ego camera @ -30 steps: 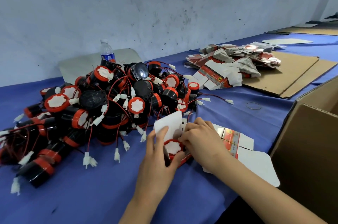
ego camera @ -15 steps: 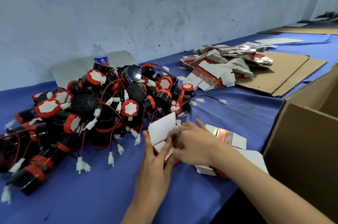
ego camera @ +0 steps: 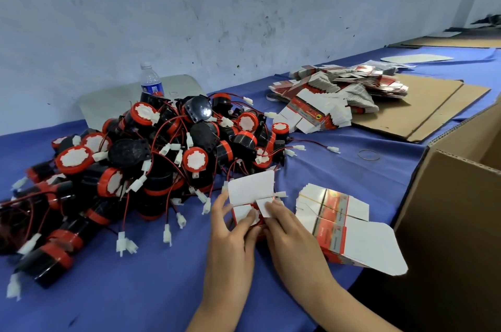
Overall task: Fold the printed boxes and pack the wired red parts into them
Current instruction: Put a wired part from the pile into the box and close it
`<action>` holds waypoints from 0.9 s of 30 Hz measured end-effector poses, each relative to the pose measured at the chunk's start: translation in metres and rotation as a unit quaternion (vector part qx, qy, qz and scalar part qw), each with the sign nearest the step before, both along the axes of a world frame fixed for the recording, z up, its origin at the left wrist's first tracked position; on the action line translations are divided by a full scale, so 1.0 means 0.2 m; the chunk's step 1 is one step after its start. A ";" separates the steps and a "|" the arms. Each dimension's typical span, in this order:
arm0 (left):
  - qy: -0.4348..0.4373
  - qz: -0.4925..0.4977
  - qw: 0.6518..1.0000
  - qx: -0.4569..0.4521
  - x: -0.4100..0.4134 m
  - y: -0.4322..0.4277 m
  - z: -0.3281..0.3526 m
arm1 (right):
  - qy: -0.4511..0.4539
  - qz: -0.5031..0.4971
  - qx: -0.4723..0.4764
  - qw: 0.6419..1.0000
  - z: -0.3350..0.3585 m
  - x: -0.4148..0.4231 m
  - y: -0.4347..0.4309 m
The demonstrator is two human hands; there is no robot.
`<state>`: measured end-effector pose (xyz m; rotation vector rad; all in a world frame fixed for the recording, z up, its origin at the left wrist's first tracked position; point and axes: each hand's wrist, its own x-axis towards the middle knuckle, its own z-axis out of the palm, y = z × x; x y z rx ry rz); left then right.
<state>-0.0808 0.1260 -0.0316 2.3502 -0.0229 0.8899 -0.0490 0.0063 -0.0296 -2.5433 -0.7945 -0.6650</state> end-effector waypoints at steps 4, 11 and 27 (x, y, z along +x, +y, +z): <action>-0.004 0.007 1.000 0.016 -0.01 0.01 0.01 | -0.022 0.040 -0.011 0.999 0.01 0.00 -0.04; 0.006 -0.042 0.998 0.037 0.00 0.02 -0.01 | 0.006 0.081 0.053 0.995 0.09 -0.03 -0.06; -0.006 -0.099 0.994 -0.036 0.03 0.06 0.00 | 0.391 0.156 0.217 0.881 0.30 0.32 0.00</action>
